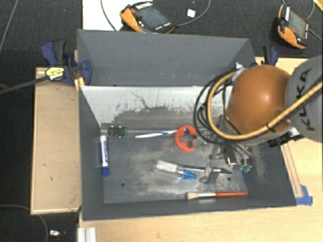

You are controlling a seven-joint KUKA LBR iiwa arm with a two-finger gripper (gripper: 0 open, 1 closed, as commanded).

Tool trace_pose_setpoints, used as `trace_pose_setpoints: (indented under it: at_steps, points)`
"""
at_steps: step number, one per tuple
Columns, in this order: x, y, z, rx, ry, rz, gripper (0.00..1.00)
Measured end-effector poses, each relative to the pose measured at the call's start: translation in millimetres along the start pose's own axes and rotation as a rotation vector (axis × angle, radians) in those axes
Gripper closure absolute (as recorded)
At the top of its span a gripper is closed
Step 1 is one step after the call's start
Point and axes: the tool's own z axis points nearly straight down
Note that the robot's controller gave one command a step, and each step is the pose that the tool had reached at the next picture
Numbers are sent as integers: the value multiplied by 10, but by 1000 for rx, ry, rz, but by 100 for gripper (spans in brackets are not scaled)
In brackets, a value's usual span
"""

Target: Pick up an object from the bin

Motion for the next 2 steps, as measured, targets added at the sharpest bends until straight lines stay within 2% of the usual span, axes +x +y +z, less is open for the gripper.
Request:
trace_pose_setpoints:
  at_steps: [1,2]
  points:
    - [-16,-2,-43,-1,-9,3,0]
    - [-546,-592,1072,-3,-10,290,0]
